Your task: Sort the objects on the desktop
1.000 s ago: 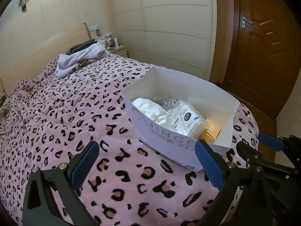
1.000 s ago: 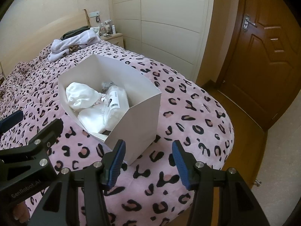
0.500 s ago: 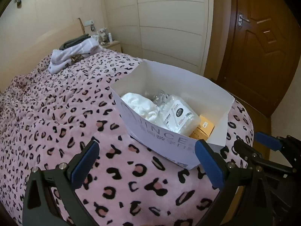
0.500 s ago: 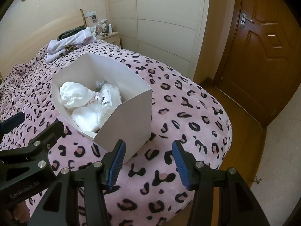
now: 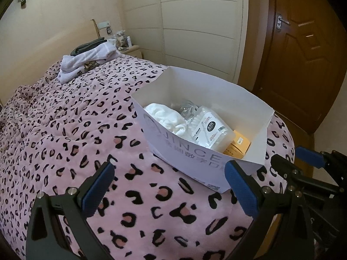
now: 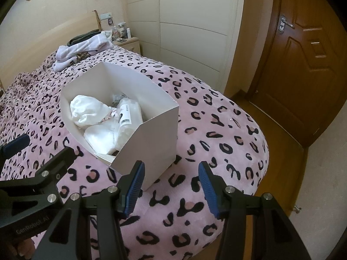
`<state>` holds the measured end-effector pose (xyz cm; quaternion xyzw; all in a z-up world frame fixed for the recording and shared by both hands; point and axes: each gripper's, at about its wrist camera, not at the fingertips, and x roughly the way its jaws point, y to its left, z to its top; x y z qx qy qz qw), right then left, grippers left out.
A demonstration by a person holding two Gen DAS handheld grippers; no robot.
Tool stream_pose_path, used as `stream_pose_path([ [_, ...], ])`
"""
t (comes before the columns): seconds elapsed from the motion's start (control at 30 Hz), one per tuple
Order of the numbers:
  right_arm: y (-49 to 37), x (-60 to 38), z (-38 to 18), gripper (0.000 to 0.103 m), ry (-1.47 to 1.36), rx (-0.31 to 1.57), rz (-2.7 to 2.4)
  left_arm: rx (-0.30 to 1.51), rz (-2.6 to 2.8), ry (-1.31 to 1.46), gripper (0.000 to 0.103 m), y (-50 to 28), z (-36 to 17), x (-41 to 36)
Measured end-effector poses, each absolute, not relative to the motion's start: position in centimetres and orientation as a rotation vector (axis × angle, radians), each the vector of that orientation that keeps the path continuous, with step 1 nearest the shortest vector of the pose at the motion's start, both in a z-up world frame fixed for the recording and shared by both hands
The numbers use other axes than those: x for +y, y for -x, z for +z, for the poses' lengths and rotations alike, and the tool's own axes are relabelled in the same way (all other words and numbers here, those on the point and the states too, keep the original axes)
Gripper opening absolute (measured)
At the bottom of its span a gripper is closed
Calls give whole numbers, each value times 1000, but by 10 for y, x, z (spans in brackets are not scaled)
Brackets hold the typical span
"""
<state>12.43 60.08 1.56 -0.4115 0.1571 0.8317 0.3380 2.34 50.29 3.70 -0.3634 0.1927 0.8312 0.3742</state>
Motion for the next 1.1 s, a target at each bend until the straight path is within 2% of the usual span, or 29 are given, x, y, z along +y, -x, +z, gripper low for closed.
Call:
stream_pose_path([
  [1.1, -122, 603, 15, 53, 1080, 389, 2161, 491, 2138, 870, 103, -27, 38, 502],
])
